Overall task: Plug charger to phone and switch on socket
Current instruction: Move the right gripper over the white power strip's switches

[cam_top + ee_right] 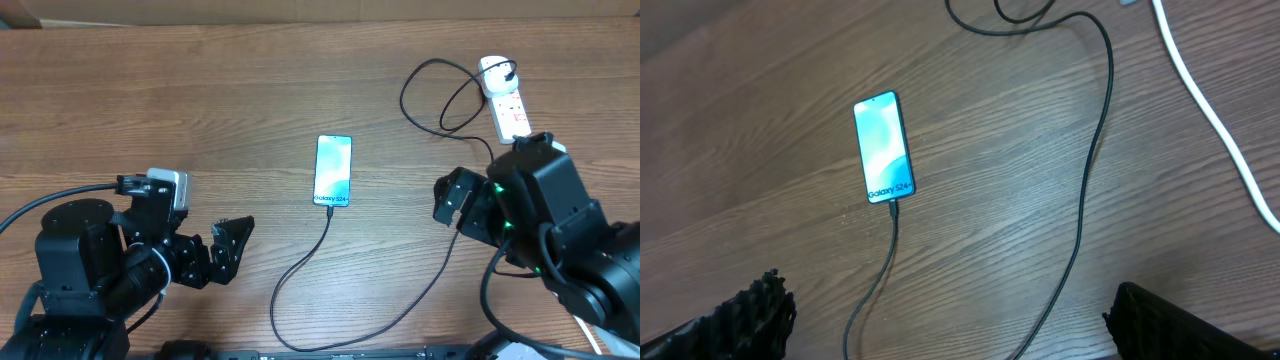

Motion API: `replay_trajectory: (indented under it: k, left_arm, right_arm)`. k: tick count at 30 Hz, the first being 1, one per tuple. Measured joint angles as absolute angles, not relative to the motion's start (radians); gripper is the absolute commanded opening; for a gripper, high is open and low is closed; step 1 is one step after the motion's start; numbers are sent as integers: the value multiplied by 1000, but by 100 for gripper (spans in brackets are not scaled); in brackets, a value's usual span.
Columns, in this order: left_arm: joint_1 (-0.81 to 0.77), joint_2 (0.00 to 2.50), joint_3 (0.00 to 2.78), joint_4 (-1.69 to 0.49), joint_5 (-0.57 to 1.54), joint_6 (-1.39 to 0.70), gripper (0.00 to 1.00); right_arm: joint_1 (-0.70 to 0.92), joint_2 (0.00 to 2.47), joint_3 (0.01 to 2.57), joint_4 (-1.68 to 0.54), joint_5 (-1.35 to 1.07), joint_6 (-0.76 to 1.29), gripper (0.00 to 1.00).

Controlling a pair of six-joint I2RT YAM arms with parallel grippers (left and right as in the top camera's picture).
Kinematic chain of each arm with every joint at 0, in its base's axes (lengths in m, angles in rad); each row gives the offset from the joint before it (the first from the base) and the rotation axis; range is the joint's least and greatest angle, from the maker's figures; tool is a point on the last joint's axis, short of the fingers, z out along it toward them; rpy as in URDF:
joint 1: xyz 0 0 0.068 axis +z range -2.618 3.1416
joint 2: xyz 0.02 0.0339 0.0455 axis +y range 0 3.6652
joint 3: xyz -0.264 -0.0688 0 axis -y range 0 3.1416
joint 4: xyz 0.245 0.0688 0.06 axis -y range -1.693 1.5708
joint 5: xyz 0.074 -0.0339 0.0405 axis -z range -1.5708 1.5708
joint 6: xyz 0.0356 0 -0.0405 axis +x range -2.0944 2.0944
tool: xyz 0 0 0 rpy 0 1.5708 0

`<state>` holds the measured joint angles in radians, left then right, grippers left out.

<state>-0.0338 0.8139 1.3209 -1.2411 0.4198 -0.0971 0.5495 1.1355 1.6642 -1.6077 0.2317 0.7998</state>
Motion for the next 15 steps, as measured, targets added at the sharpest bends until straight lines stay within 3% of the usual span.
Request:
replay_trajectory:
  k: [15]
  left_arm:
    - [-34,814,1321,-1254,420,-97,100]
  right_arm:
    - [550,1238,1664,-1618,79,807,100]
